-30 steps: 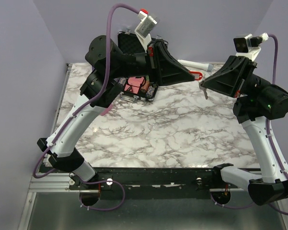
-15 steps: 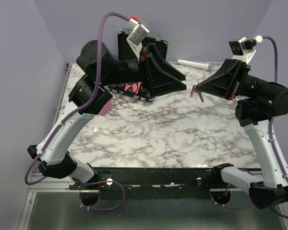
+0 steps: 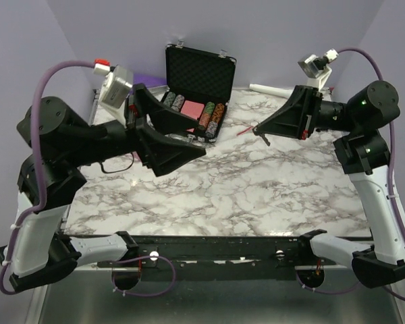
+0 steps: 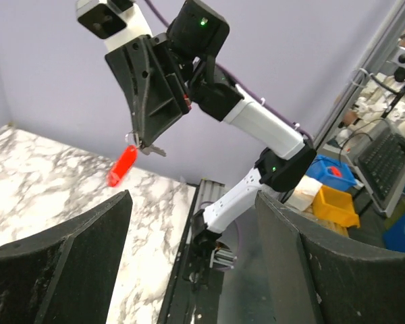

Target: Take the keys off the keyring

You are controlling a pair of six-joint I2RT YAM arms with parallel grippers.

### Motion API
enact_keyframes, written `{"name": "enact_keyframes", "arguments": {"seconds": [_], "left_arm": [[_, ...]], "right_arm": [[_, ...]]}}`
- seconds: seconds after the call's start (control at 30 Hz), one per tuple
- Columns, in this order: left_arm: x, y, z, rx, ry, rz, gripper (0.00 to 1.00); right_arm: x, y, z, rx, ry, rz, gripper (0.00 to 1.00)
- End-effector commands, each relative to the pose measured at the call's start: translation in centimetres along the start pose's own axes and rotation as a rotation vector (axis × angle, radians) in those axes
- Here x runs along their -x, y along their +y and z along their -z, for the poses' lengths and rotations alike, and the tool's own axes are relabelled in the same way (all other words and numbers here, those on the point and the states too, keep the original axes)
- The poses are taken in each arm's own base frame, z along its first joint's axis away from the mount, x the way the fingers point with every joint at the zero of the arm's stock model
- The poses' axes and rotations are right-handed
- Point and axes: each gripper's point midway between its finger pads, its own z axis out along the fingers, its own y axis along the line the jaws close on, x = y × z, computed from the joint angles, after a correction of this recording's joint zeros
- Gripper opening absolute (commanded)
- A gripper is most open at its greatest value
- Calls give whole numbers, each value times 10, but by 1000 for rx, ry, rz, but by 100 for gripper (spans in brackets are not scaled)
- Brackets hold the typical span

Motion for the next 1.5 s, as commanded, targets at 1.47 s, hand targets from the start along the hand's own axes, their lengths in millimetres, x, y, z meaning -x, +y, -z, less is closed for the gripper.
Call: {"name": "enact_keyframes", "arguments": {"seconds": [1.47], "left_arm": [[-102,-10,39,-29,364,249,50]], "right_arm": [[-127,51,-73,146,338,-16,1]]}}
